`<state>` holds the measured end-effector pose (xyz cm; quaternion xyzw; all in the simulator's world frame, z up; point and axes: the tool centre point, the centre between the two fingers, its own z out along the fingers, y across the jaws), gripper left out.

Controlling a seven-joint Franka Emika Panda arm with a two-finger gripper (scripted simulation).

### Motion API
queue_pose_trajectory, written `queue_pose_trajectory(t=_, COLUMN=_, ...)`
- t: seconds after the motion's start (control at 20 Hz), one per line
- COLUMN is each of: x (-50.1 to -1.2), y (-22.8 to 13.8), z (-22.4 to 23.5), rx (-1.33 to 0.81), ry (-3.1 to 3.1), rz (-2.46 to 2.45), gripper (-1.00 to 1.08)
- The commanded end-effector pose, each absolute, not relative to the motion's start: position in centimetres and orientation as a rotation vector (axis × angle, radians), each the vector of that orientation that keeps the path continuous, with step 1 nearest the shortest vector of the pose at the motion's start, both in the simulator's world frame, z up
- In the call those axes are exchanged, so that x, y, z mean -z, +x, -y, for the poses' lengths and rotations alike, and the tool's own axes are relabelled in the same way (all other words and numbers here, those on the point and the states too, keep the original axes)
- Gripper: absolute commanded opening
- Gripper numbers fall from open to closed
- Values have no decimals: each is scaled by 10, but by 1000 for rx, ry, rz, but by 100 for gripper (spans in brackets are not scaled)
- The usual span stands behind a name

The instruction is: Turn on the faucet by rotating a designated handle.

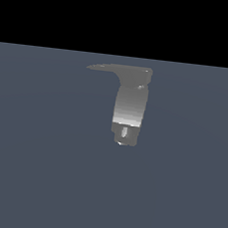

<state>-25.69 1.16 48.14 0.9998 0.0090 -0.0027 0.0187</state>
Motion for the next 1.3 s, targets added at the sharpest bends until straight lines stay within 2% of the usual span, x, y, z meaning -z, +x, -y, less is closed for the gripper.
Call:
queue_pose_trajectory(t=0.0, x=-481, y=-257, z=-12, rx=9, ry=3104, rz=-28, gripper=-100)
queue_pose_trajectory(t=0.65, x=-469, y=-247, z=-28, rx=9, ry=3104, rz=116, gripper=-100)
queue_pose_trajectory(t=1.25, x=-438, y=-215, z=-68, rx=10, ry=3074, rz=485, gripper=-100)
